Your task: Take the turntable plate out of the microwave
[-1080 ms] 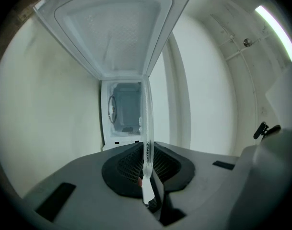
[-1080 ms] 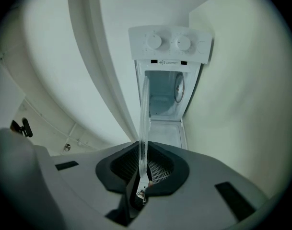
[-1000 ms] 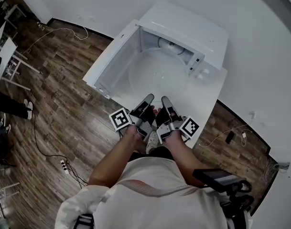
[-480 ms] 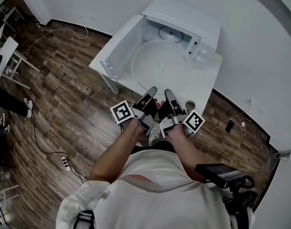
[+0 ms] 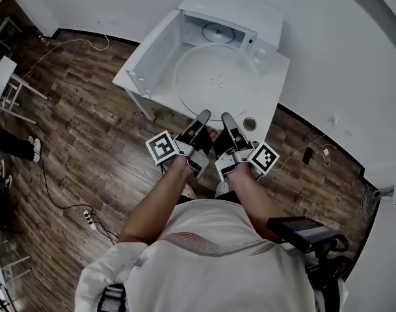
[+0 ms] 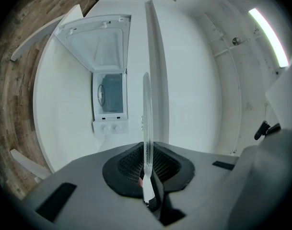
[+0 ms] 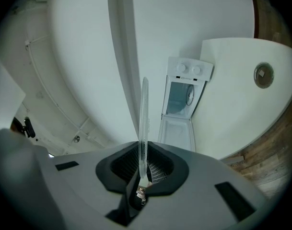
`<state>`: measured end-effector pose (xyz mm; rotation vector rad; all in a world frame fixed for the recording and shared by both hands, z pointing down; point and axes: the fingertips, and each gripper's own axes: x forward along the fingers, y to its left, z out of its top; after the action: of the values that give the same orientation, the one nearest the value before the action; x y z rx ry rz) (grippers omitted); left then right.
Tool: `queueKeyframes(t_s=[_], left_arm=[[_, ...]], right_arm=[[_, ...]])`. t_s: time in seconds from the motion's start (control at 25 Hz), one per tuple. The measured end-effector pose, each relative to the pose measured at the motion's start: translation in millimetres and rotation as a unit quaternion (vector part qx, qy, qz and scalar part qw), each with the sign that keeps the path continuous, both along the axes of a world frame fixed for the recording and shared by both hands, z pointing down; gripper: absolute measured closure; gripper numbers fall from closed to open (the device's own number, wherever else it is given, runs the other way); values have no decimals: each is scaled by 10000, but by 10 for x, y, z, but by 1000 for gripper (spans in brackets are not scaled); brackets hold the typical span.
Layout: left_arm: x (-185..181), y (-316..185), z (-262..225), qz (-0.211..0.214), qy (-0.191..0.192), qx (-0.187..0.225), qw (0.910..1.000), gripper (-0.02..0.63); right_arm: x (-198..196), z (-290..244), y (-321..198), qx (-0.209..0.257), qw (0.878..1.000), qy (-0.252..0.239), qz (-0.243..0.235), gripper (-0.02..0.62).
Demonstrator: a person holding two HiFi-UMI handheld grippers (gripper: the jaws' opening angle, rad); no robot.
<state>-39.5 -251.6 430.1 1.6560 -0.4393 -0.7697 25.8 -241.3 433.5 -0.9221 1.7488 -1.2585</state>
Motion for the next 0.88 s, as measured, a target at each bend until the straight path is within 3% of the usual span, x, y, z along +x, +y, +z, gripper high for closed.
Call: queueKeyframes(t_s=[0.88], left_arm=[[45, 83, -194, -253, -53, 99, 9996, 561]], right_arm=[[44, -204, 46, 140, 9992, 65, -364, 554]])
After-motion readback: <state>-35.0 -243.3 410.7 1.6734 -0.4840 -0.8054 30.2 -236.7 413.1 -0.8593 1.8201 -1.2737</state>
